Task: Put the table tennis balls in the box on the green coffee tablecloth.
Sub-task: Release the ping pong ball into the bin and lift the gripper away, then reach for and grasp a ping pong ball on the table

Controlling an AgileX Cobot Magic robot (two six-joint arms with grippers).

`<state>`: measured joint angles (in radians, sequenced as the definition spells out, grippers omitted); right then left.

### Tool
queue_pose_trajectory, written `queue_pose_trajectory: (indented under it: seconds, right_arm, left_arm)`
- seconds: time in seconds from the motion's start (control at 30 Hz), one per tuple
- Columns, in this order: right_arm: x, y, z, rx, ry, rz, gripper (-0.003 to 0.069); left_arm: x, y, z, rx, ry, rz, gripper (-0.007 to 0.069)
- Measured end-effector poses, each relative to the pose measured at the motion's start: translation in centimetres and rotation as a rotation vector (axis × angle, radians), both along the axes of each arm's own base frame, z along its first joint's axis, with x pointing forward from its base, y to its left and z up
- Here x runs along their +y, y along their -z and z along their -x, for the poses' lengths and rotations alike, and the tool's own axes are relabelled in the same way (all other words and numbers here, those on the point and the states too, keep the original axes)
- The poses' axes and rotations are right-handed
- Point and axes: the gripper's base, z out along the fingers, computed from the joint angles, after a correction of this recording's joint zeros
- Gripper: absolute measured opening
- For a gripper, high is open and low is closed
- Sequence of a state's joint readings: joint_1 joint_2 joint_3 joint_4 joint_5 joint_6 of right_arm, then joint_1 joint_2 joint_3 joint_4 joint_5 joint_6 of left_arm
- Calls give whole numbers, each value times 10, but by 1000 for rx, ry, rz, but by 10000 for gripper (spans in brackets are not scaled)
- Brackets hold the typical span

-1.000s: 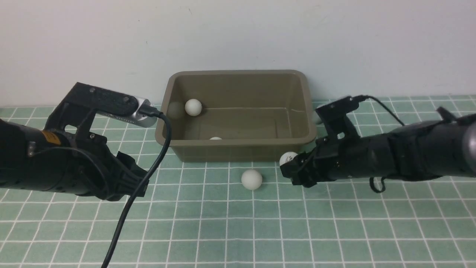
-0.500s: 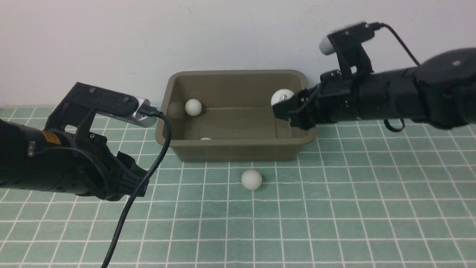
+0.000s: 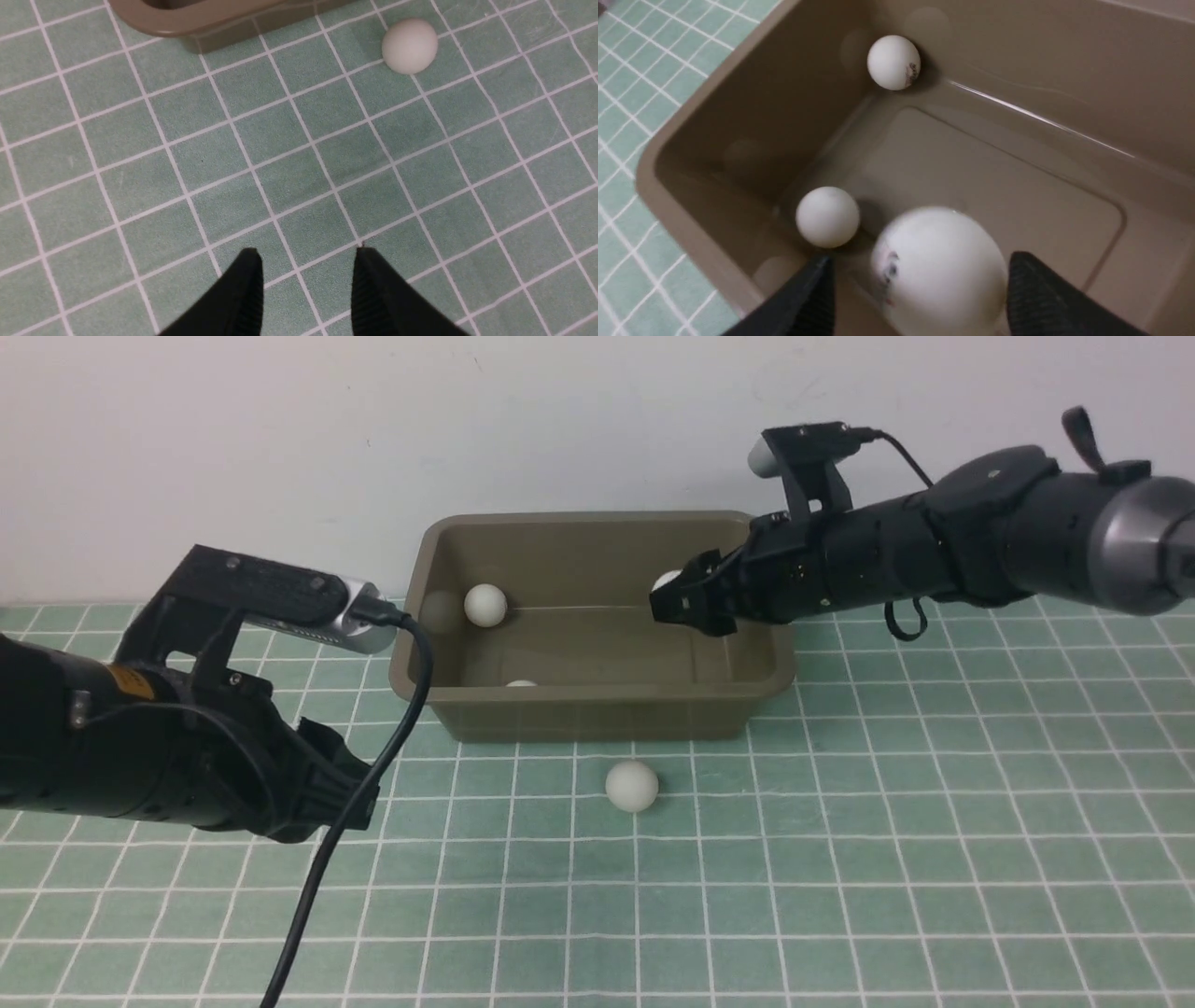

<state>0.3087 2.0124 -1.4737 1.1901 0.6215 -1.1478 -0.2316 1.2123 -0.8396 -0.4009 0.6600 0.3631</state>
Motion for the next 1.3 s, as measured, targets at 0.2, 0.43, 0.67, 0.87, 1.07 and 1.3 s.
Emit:
queue_pose_trajectory:
  seconds: [0.2, 0.43, 0.67, 0.87, 1.07, 1.3]
  right_arm:
    - [-3, -32, 16, -40, -105, 28, 522]
    - [-16, -87, 51, -86, -183, 138, 486]
    - [-25, -95, 87, 85, -259, 195, 382]
    - [-30, -81, 107, 194, -298, 211, 293]
    - [-42, -113, 130, 103, -269, 260, 268]
    - [-68, -164, 178, -9, -185, 353, 265]
  left_arm:
    - [0, 1, 1, 16, 6, 1, 247]
    - [0, 1, 1, 16, 6, 1, 247]
    - [0, 1, 1, 14, 4, 1, 247]
    - [0, 0, 0, -3, -2, 3, 247]
    - [0, -1, -1, -9, -5, 4, 247]
    - [0, -1, -1, -9, -5, 4, 247]
